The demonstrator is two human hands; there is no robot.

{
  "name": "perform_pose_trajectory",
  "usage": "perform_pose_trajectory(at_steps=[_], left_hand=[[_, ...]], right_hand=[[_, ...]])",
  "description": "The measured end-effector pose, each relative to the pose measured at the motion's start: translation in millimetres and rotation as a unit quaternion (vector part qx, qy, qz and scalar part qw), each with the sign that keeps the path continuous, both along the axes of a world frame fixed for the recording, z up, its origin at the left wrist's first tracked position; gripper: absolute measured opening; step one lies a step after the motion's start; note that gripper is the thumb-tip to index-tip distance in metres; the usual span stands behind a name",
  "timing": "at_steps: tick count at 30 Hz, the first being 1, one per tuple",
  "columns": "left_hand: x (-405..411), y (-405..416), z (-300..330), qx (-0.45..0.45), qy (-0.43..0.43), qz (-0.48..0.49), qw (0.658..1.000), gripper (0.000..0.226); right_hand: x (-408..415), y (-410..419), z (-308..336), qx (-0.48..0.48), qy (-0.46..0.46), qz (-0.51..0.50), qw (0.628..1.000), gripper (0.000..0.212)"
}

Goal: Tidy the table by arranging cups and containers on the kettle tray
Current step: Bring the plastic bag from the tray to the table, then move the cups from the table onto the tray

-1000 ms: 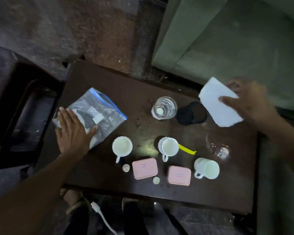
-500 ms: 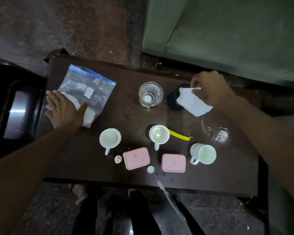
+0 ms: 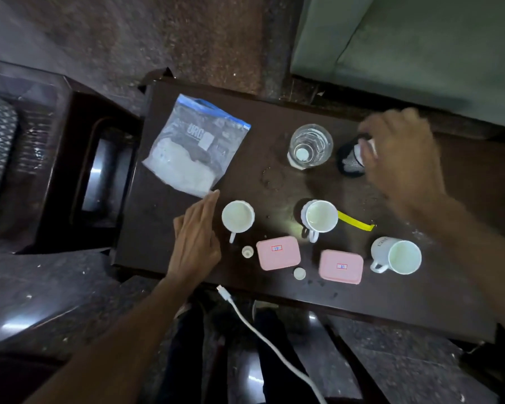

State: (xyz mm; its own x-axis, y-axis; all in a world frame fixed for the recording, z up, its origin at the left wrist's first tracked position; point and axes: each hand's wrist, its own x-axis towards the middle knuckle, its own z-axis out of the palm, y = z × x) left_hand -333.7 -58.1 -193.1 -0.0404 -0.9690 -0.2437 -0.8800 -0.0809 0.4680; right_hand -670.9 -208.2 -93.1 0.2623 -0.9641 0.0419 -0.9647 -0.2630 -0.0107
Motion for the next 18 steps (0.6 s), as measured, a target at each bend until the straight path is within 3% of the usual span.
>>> perform_pose_trajectory(at_steps=[4,11,13,18], left_hand=[[5,-8,-1,0.046,0.024,-0.026,0.998,0.095],[-1,-33,-1,0.072,0.049,-0.123,0.989,0.078],[-2,-36,-1,0.09,0.062,-0.124,0.986,0.074],[7,-52,7,0.076,0.045,-0.173,0.981,0.068]], right_hand=[[62,63,-18,0.037,-0.047,0.078,0.995,0.02],[145,119,-80,0.315,-0.158,0.014,0.936,0.079],[157,119,-89,0.341,-0.205,-0.042,0.916,0.08],[174,116,-90,0.277,-0.28,-0.116,0.912,0.063]])
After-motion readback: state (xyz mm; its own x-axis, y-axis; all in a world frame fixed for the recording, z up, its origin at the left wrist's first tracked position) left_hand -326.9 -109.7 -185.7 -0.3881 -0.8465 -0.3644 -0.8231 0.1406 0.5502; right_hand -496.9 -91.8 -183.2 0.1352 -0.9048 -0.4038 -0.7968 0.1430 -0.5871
